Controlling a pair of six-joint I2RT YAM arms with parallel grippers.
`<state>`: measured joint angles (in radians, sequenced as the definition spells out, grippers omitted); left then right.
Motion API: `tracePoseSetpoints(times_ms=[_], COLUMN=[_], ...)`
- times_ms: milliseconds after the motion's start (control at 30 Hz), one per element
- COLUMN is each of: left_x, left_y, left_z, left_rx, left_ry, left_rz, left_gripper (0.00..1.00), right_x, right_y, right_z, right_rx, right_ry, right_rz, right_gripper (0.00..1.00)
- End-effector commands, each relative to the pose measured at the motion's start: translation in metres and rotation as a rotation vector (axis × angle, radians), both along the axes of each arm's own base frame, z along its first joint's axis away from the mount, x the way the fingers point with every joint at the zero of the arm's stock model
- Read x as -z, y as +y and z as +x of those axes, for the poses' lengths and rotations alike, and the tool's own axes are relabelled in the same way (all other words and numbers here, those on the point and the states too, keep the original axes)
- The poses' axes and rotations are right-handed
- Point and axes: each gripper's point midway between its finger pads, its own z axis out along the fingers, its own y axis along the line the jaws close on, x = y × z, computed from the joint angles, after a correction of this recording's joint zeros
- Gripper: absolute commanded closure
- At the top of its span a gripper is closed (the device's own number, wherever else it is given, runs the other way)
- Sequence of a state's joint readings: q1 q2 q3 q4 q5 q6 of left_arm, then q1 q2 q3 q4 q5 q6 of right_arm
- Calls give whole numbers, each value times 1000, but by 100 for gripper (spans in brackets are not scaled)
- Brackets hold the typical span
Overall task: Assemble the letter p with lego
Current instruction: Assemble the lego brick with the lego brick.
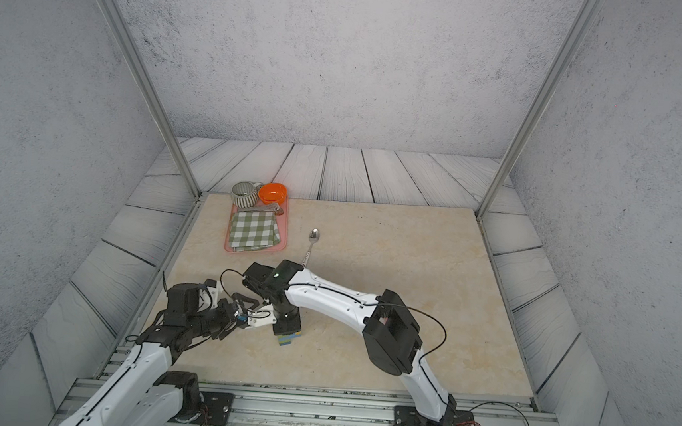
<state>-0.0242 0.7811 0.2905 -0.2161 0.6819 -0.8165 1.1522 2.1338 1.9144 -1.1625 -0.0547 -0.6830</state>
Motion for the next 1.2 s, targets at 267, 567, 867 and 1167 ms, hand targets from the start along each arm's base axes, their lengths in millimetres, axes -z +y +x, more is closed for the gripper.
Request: tracePoseSetpoints(times_ms=[267,567,867,1167], left_x=[-2,7,5,3], left_y=[-11,-25,-30,-31], left_z=[-16,-39,-51,-53], left_rx=[45,97,111,114], left_ry=[-5,34,42,39], left_rz=[-67,-70,-68,-67], left_gripper=[9,13,17,18], right_x=[21,9,8,24], right_y=[-15,-16,-12,-17], right_z=[-17,-11,-8,-10], right_rx=[16,39,59,72], right_ry=[93,71,69,61], right_rz=[-75,-27,-13,-42], right_gripper=[82,80,79,79])
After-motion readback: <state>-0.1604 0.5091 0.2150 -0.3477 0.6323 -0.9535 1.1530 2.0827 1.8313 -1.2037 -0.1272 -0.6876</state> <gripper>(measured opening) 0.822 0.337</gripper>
